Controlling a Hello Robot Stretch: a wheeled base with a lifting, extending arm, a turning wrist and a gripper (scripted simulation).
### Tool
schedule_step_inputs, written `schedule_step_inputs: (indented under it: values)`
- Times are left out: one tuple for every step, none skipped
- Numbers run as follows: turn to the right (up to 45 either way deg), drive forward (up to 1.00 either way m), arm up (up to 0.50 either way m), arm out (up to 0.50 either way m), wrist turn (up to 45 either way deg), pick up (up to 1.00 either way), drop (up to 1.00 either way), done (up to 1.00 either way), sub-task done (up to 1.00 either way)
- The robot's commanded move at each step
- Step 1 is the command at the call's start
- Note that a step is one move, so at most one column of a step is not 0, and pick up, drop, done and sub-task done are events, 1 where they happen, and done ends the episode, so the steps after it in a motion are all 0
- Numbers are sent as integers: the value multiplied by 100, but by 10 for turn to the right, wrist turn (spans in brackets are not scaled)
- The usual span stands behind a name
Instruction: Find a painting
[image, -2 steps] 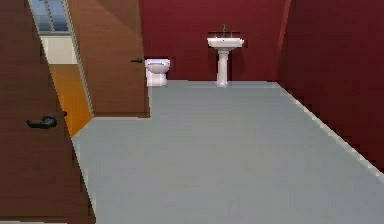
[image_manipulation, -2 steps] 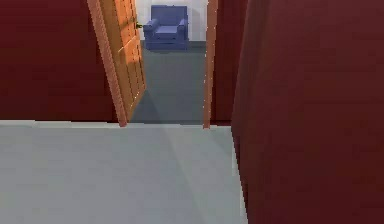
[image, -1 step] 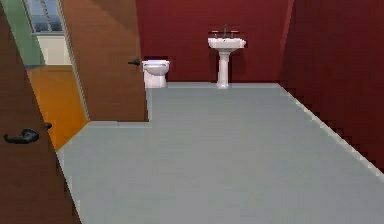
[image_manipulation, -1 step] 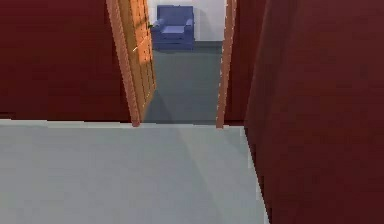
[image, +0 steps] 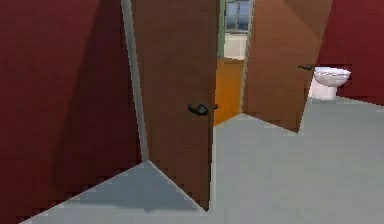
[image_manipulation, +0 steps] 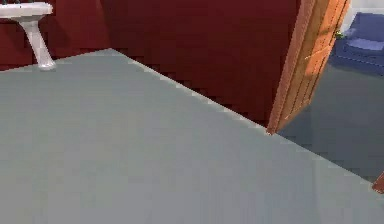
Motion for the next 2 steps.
schedule_step_inputs:
  values:
    - [-420, 0, 0, 0, 0, 0, 0, 0, 0]
    - [0, 25, 0, 0, 0, 0, 0, 0, 0]
